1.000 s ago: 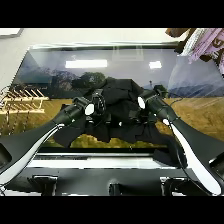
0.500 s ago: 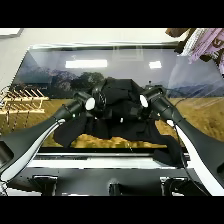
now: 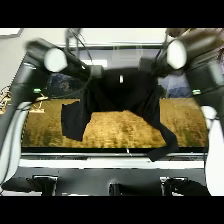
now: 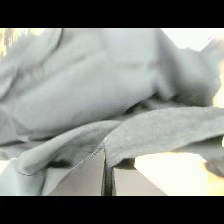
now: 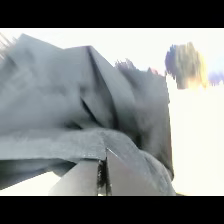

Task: Fold the clothes and pants, and hang the long-sleeved shirts on hangers.

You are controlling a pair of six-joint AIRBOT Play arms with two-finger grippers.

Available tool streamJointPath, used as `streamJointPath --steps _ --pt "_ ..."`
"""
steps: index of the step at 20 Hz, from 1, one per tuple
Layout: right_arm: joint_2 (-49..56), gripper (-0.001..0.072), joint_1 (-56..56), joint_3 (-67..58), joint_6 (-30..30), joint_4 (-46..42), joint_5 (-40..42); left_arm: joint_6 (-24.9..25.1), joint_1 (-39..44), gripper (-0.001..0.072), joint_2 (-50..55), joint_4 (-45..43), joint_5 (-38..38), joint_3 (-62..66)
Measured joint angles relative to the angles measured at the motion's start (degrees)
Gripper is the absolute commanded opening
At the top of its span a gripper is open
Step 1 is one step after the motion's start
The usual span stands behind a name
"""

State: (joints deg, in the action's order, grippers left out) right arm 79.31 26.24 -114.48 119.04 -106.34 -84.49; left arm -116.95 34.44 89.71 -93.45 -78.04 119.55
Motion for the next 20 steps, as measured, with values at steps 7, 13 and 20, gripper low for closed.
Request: streamJointPath --steps 7,13,20 --pt "-10.5 0.0036 0.1 -7.9 -4.9 2.4 2.5 0.0 0.8 0.0019 -15.7 0.1 6.1 -0.8" --pt "-17.9 0.0037 0.1 -8.6 -6.6 7.0 7.8 0.0 2.7 0.0019 -22.3 -0.6 10.8 -1.1" --pt "-19.0 0.0037 0.1 -6.9 -7.3 7.4 10.4 -2.3 3.7 0.0019 -23.5 -1.6 12.3 -4.8"
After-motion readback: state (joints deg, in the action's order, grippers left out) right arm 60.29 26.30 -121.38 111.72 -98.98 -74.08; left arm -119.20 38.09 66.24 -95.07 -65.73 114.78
